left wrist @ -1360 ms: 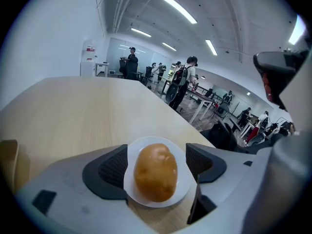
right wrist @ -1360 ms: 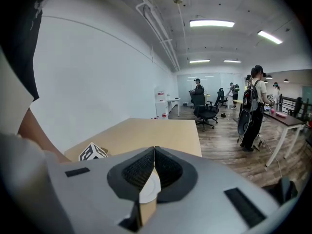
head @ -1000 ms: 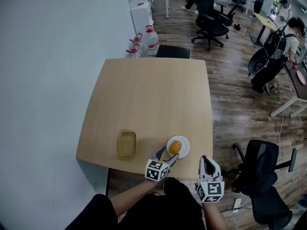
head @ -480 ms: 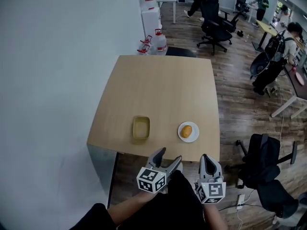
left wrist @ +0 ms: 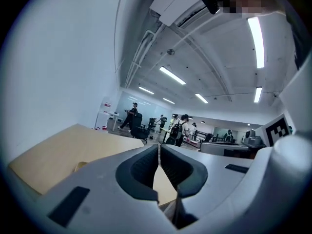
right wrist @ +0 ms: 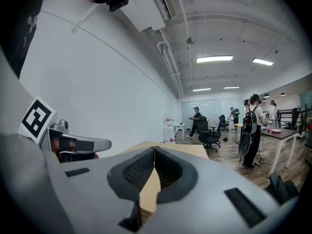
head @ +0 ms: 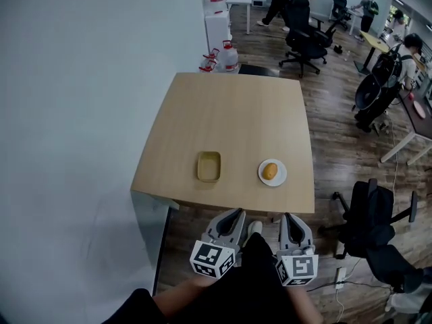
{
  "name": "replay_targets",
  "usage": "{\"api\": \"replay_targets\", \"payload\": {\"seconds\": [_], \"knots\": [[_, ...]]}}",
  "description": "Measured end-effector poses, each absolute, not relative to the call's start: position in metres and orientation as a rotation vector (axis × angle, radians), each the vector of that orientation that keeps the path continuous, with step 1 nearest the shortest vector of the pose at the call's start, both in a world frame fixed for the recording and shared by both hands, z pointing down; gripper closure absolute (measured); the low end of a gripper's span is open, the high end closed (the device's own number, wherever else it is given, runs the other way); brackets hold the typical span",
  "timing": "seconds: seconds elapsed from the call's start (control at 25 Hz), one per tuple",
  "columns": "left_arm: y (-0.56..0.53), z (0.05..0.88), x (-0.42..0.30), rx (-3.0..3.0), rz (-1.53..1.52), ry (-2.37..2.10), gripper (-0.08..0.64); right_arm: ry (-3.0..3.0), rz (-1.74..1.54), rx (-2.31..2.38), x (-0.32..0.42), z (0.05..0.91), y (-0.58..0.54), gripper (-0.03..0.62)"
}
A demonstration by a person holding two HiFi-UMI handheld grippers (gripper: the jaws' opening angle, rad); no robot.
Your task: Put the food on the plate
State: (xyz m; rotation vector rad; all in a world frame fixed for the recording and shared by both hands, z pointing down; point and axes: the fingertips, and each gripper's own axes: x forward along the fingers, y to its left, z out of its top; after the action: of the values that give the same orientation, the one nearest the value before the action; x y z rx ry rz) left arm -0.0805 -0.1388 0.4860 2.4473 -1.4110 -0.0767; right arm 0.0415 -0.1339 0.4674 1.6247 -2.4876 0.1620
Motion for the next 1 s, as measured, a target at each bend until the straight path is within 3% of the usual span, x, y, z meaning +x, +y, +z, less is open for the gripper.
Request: {"api": "replay_targets", "payload": {"seconds": [1.0], "knots": [[-0.119, 0.49, -0.098, 2.444, -0.09, -1.429, 0.538, -2.44, 0.12, 1.582, 0.028, 0.47, -0.118, 0.532]]}}
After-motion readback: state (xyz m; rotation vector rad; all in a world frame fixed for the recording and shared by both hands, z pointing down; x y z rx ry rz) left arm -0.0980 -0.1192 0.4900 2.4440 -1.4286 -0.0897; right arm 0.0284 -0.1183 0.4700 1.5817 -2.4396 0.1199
